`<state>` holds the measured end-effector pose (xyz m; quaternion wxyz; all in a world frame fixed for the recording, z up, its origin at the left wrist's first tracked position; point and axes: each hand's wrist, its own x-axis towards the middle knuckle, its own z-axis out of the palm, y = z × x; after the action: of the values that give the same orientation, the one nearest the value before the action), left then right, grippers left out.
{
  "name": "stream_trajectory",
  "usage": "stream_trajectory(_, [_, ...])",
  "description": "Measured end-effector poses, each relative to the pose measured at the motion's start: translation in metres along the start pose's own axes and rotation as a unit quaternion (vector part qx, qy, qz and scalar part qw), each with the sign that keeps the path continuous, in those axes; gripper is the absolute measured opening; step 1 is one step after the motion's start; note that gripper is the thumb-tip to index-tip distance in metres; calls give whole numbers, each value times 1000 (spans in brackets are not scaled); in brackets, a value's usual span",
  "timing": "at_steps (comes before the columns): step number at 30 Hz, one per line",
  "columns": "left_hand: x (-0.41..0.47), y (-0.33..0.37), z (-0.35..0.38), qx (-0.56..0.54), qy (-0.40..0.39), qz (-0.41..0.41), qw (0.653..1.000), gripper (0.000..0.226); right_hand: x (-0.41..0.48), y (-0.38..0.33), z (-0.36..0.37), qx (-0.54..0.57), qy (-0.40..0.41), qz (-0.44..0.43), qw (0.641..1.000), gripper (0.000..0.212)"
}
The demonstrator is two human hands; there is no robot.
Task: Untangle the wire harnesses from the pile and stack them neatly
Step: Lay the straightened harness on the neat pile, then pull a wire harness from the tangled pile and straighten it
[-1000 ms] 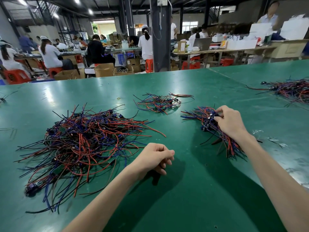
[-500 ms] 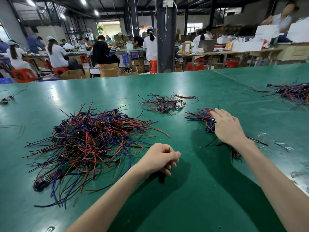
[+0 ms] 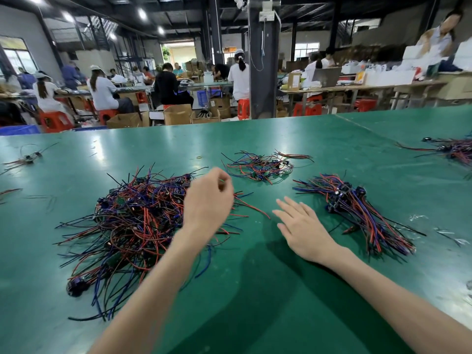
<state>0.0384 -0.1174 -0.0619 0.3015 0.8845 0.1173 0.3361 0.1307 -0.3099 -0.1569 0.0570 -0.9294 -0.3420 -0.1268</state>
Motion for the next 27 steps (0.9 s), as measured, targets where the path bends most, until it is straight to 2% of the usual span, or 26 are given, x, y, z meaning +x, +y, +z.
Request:
stream_trajectory(2, [35,-15,-24,51,-32,-58,996,14,3,-2,2,17,5,-2,1000,44])
stream_trajectory(5, [79,-53,-64,112,-28,-140,983,24,9,-1,2,41,8,1,999,43])
stream_trajectory(7, [92,-80,-79,188,-71,-170,965,32,10,-1,2,51,2,-2,999,42])
stream_trajectory(9, [93,-100,-77,250,-149,-164,943,39,11,-2,4,59,-6,-4,998,42])
stream_trajectory(11, [92,-112,-68,286,-195,-134,928,41,12,-2,5,65,-12,-4,998,43])
stream_trajectory(15, [98,-118,-51,377,-181,-51,907,42,15,-5,4,83,-9,-2,997,42])
stream_trajectory(18, [99,-113,-32,416,-208,-5,885,31,12,-2,2,94,-19,6,995,42])
stream_trajectory(22, [97,-119,-20,408,-221,-30,885,34,12,-3,1,105,-25,7,994,42])
stream_trajectory(27, [95,-117,-16,388,-189,-34,901,16,12,1,1,112,-33,14,993,42])
